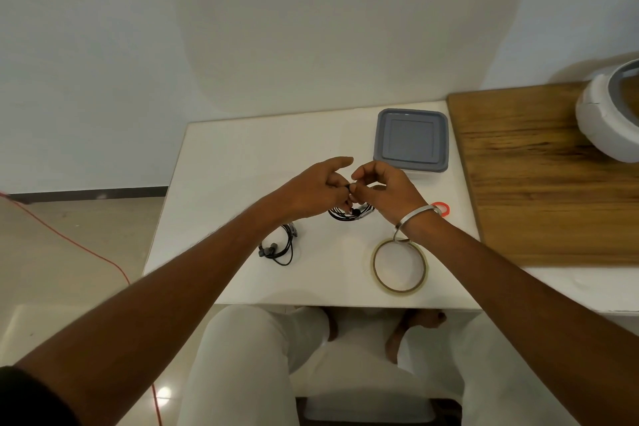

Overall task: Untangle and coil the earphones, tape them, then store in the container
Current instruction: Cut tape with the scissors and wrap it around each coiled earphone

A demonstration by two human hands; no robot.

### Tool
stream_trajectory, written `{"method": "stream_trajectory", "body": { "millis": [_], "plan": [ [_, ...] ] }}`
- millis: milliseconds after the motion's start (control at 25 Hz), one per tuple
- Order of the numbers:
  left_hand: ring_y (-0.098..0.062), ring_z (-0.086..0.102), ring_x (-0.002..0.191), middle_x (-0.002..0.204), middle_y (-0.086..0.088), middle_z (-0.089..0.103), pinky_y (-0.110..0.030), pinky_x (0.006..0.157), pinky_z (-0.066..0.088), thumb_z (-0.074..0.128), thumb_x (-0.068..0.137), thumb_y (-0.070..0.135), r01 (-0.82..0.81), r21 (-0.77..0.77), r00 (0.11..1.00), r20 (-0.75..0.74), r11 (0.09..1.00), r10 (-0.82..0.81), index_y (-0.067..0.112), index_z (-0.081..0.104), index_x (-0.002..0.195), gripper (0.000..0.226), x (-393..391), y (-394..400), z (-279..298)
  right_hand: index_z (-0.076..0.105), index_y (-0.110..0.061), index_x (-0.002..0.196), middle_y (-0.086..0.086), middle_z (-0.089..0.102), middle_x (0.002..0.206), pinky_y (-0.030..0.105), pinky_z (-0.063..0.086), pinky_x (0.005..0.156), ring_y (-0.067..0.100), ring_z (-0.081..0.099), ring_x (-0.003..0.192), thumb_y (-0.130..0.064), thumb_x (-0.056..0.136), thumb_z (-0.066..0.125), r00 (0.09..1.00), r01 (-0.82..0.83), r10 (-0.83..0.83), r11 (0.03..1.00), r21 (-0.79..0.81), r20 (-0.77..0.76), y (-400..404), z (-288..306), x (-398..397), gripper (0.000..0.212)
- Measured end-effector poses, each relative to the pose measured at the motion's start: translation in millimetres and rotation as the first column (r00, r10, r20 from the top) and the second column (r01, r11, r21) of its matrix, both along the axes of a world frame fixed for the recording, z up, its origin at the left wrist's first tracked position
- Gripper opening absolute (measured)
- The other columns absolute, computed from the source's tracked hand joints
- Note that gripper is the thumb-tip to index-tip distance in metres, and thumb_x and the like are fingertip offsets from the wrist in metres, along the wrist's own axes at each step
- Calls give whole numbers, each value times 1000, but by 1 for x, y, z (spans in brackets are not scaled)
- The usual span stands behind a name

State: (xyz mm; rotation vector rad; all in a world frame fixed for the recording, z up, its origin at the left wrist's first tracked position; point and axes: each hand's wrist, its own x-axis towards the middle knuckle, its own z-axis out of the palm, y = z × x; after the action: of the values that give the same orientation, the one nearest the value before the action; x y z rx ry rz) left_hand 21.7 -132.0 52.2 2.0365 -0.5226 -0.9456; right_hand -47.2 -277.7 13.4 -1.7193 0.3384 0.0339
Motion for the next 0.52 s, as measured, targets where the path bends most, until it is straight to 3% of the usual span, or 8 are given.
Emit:
{"method": "stream_trajectory", "body": {
  "millis": [240,520],
  "plan": [
    [-15,70,81,93,-2,69,-15,77,55,51,98,10,32,-28,996,87,999,-30,12,28,147,55,-3,3,-5,45,-17,113,4,64,87,20,49,62,17,63,72,-12,85,65,994,73,-71,997,21,-82,2,0,-2,35],
    [-18,69,78,86,-6,69,-25,81,56,40,98,1,-49,-65,998,36,997,51,11,34,144,47,1,3,-11,41,-12,95,10,65,79,38,56,70,31,63,70,-17,82,69,997,78,-78,994,-81,7,3,-5,-2,31]
  ]
}}
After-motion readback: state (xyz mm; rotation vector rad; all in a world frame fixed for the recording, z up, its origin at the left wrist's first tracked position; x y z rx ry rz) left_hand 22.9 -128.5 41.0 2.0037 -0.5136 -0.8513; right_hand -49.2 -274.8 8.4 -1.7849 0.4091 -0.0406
